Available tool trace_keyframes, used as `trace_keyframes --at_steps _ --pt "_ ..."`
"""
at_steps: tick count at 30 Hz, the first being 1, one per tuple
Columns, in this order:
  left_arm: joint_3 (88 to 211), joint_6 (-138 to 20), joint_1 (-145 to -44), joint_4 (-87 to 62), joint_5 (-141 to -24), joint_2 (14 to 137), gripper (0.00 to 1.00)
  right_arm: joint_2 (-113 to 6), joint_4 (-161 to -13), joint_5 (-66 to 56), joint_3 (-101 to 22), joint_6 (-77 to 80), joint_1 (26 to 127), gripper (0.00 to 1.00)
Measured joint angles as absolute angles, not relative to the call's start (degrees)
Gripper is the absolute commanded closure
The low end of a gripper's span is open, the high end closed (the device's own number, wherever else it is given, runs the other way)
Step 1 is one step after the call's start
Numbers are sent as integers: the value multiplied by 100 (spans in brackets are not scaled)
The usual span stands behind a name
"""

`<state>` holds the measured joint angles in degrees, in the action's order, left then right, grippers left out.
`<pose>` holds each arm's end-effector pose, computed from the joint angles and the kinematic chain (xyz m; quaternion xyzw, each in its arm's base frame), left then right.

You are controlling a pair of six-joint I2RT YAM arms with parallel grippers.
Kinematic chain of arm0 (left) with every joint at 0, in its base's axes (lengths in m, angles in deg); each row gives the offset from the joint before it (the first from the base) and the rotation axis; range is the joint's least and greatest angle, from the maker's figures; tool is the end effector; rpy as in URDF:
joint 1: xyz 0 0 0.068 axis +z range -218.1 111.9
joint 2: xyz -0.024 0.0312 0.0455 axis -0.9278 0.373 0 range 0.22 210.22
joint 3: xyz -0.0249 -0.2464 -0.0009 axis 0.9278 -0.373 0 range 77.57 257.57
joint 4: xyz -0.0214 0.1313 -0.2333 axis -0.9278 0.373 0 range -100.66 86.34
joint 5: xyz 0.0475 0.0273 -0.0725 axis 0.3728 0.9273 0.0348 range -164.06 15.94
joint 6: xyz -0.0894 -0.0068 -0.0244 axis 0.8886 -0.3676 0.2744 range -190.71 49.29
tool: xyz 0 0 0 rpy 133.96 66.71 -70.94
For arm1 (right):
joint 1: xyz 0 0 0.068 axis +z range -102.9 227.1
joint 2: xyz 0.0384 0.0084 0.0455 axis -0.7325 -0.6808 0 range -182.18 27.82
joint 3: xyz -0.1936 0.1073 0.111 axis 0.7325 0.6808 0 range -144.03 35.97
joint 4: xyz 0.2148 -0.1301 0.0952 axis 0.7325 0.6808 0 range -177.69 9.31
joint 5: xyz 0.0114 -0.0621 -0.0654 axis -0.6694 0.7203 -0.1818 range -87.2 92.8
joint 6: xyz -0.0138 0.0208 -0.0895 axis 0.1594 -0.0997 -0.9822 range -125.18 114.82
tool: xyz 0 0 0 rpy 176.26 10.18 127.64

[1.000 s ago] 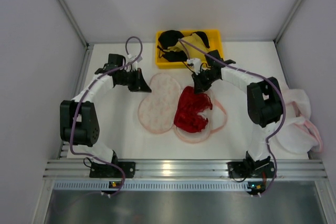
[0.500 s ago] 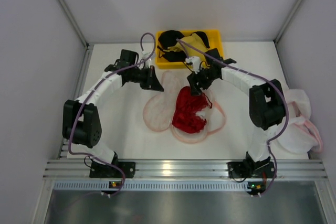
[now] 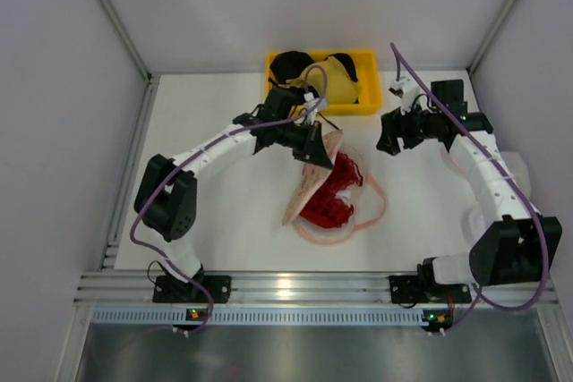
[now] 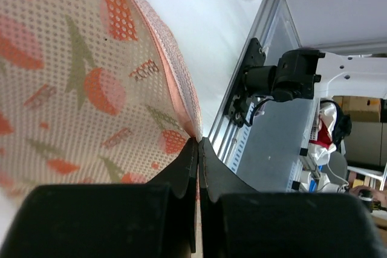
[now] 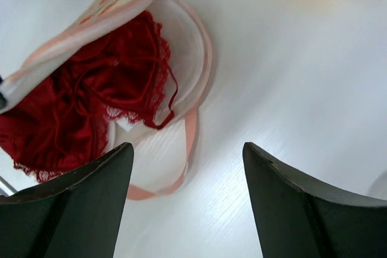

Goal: Place the bra in the laundry bag and zip it closed

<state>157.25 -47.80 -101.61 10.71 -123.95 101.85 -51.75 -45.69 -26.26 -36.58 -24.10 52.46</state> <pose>0.3129 -0.2839 0.2201 0.2433 0.8135 -0.5110 0.1335 0.3262 0.0713 0.2651 -0.2765 0.8680 0.1934 0.3644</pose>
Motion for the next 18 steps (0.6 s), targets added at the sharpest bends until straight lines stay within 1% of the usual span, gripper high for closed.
trace_keyframes --at_steps 2,3,4,7,10,13,16,17,18 --pt "15850 -4614 -10507 760 -12364 10465 100 -4734 -4604 -2427 -3188 -2331 5187 25" --pt "15905 -4531 -10686 590 -12338 10622 100 -4531 -4626 -2313 -3009 -2303 5179 23" --pt "15933 -4461 -10852 395 -12268 10781 100 -4290 -4671 -2182 -2799 -2285 5163 15" --pt "15933 -4170 -11252 -120 -12089 11299 100 -3558 -4728 -1859 -2463 -2211 5128 3" --pt "15946 -3877 -11438 -501 -11919 11903 100 -3121 -4846 -1800 -2445 -2117 5126 6" --pt "15955 -3731 -11418 -717 -11718 12429 99 -3040 -4853 -1845 -2445 -1947 5120 9" --pt "16009 -3602 -11379 -831 -11632 12819 94 -3267 -4796 -2097 -2438 -1850 5109 16" --pt "16023 -3562 -11359 -879 -11702 12862 89 -3388 -4779 -2186 -2436 -1809 5109 18" --pt "16029 -3564 -11355 -914 -11687 12864 87 -3512 -4772 -2269 -2434 -1789 5106 21"
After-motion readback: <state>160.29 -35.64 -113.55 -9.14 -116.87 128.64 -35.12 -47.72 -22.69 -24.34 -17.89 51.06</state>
